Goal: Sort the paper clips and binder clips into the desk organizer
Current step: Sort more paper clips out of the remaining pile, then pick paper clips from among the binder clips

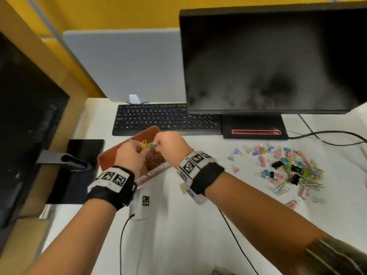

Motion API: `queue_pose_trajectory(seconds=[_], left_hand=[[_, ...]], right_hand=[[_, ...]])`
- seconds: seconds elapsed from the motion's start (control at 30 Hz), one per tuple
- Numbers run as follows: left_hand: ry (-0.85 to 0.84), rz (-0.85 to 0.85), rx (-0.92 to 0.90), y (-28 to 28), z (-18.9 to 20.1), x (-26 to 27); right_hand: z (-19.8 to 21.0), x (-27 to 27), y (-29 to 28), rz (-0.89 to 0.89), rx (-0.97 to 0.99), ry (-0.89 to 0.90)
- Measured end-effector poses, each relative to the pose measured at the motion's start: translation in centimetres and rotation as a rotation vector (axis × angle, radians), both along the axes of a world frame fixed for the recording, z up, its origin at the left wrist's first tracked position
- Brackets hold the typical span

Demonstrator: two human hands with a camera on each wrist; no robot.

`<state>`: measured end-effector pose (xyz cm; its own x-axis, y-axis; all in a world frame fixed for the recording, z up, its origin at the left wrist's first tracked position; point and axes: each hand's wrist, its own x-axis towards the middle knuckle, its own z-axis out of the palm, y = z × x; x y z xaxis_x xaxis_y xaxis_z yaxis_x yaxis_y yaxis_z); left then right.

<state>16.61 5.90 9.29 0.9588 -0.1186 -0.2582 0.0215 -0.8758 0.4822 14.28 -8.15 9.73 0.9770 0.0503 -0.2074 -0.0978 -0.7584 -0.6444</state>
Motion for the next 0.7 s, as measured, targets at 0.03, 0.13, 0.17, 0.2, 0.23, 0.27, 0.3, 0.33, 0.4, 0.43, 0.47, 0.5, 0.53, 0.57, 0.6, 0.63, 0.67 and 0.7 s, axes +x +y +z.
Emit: queue_pose_trajectory(seconds=[0.03, 0.13, 0.17, 0.2, 0.23, 0.27, 0.3, 0.33, 0.4, 0.43, 0.47, 0.5, 0.53, 0.57, 0.6, 0.63, 0.67, 0.7], left_hand=[[0.035, 0.012, -0.023, 0.2, -0.2, 0.4], [0.025, -0.083, -0.046, -0.1, -0.7, 0.9], [0.001, -0.121, -0.069, -0.2, -0.6, 0.8], [-0.024, -0.155, -0.077, -0.4, -0.6, 0.6], [-0.045, -0.185, -0.074, -0.6, -0.6, 0.3], [-0.067, -0.216, -0.08, -1.1, -0.5, -0.3], [-0.078, -0.252, -0.113, -1.9, -0.5, -1.0], [-0.076, -0.288, -0.171, -2.9, -0.7, -1.9], [-0.023, -0.36, -0.272, -6.0, -1.2, -4.0], [0.016, -0.384, -0.297, -7.0, -1.7, -4.9], [0.066, -0.42, -0.32, -9.0, -2.4, -6.1], [0.121, -0.447, -0.33, -10.9, -3.2, -7.2], [0.169, -0.474, -0.329, -12.7, -4.0, -8.4], [0.208, -0.509, -0.306, -14.4, -4.9, -9.5], [0.233, -0.552, -0.277, -15.9, -5.8, -10.7], [0.258, -0.592, -0.243, -17.3, -6.6, -11.8], [0.279, -0.625, -0.206, -18.6, -7.3, -12.9], [0.3, -0.652, -0.168, -19.6, -7.9, -13.9]], right_hand=[[-0.4, 1.0, 0.8, -0.008, 0.006, 0.028], [-1.0, 1.9, 1.3, -0.016, 0.037, 0.101], [-1.0, 1.5, 0.8, -0.013, 0.067, 0.087], [-0.8, 0.7, 0.1, -0.01, 0.112, 0.058], [-0.7, -0.5, -0.8, -0.008, 0.159, 0.029], [-0.5, -2.0, -2.1, -0.005, 0.194, -0.002], [-0.6, -3.8, -3.6, -0.001, 0.206, -0.023], [-0.9, -5.8, -5.4, 0.004, 0.192, -0.036], [-2.0, -10.5, -9.6, -0.025, 0.102, -0.009], [-2.9, -12.4, -11.3, -0.052, 0.049, 0.029], [-3.8, -15.0, -13.6, -0.11, -0.005, 0.081], [-4.6, -17.4, -15.8, -0.175, -0.045, 0.136], [-5.3, -19.7, -17.8, -0.238, -0.081, 0.194], [-5.9, -22.0, -19.6, -0.289, -0.115, 0.245], [-6.2, -24.0, -21.2, -0.328, -0.143, 0.288], [-6.6, -25.8, -22.6, -0.355, -0.163, 0.322], [-6.8, -27.4, -23.8, -0.372, -0.169, 0.343], [-7.1, -28.7, -24.7, -0.381, -0.171, 0.359]])
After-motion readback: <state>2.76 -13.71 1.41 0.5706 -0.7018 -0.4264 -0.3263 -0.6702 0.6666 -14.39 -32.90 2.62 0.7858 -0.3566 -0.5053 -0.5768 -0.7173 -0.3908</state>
